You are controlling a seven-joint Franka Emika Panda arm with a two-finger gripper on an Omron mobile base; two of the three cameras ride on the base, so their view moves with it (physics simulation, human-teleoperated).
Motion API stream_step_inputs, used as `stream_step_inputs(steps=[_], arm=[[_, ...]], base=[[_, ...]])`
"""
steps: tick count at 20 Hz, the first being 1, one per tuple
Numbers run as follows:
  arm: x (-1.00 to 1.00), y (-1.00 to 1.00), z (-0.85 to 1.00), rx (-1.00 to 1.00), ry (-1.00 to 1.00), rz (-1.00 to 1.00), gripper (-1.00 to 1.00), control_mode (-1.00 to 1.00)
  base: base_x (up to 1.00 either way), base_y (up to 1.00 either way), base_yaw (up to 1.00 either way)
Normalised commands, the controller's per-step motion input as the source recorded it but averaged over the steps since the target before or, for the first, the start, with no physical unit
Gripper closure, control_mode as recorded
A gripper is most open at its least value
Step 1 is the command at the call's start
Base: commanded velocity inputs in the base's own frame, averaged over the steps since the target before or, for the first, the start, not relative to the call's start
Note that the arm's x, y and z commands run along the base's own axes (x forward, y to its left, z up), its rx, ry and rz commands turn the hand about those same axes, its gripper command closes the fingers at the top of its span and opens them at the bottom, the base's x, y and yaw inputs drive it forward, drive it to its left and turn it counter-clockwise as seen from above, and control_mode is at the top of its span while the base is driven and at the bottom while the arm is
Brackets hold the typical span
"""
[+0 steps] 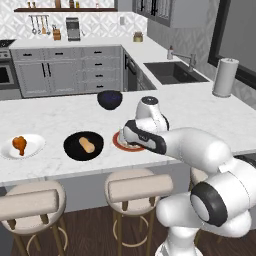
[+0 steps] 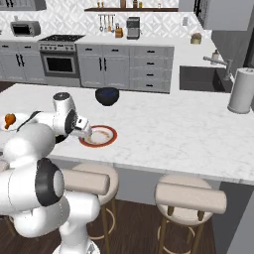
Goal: Pick the chicken drumstick and squash from their plates and place them in the bowl. Then put the bowl in the fridge.
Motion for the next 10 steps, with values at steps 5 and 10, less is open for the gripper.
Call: stream_step_inputs(steps=[5, 10], arm=[[-0.06, -0.89, 0.15, 0.06, 0.02, -0.07, -1.0, -1.0], [0.0, -0.1, -0.01, 0.0, 0.0, 0.0, -1.0, 1.0]], base=[[0.0, 0.0, 0.0], [-0.24, 0.2, 0.0]])
